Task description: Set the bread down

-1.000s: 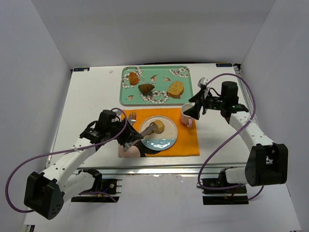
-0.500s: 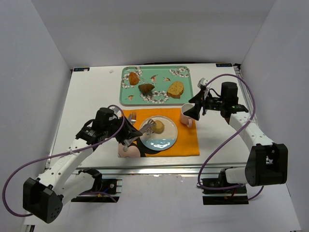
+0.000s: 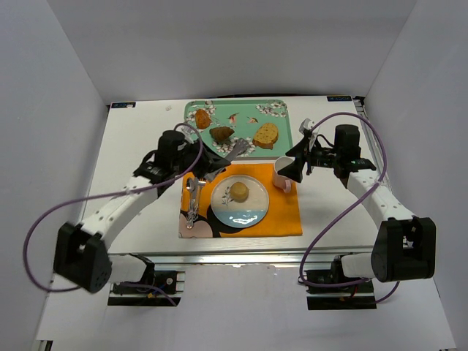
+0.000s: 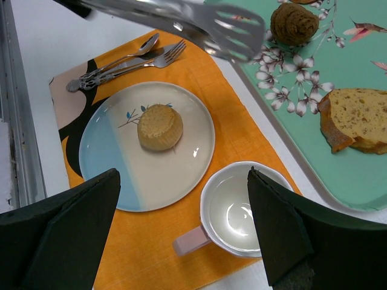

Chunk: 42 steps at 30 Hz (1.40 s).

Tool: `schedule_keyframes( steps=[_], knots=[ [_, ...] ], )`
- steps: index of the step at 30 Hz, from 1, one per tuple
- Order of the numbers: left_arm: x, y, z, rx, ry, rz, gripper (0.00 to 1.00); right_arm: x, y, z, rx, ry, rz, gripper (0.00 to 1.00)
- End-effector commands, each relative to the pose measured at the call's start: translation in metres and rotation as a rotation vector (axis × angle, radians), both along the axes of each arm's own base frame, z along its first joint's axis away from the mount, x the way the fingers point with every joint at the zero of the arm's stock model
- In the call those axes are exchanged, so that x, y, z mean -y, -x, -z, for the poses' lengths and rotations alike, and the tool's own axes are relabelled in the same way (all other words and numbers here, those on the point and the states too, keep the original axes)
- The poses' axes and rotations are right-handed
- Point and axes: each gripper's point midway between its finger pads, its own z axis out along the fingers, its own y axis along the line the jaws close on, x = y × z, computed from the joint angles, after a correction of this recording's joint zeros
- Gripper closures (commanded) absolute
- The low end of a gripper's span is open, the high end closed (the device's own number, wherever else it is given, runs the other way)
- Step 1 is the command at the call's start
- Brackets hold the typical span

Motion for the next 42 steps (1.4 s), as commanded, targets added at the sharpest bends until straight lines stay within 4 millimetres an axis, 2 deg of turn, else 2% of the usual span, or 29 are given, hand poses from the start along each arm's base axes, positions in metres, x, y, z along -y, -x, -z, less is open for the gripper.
schedule_keyframes(
  steps=[1,2,3,5,6,7,9,10,21,42],
  knots=[
    [0.021,-0.043,0.001,0.059,0.111,-0.052,0.57,0.001,0.002,-0.016,0.06,-0.018,-0.003,0.11],
    [0.026,-0.052,0.0,0.063,0.121,-0.053,0.56,0.002,0.004,-0.019,0.073,-0.013,-0.004,0.11],
    [0.032,-0.062,0.016,0.038,0.114,-0.045,0.56,0.003,0.004,-0.019,0.077,-0.01,-0.003,0.1],
    [0.038,-0.072,0.021,0.03,0.114,-0.044,0.54,0.005,0.004,-0.02,0.087,-0.007,0.002,0.11],
    [0.043,-0.078,0.015,0.047,0.125,-0.034,0.53,0.006,0.004,-0.02,0.089,-0.007,0.006,0.11],
    [0.045,-0.084,0.028,0.02,0.114,-0.032,0.52,0.006,0.004,-0.019,0.084,-0.006,0.006,0.11],
    [0.051,-0.091,0.029,0.02,0.119,-0.021,0.52,0.007,0.005,-0.019,0.084,-0.007,0.009,0.11],
    [0.053,-0.094,0.041,-0.005,0.108,-0.02,0.52,0.008,0.005,-0.017,0.08,-0.007,0.012,0.11],
    [0.059,-0.097,0.07,-0.066,0.152,-0.022,0.47,0.009,0.002,-0.013,0.069,-0.01,0.016,0.11],
    [0.071,-0.112,0.088,-0.122,0.162,-0.009,0.44,0.011,0.004,-0.009,0.06,-0.015,0.015,0.11]
  ],
)
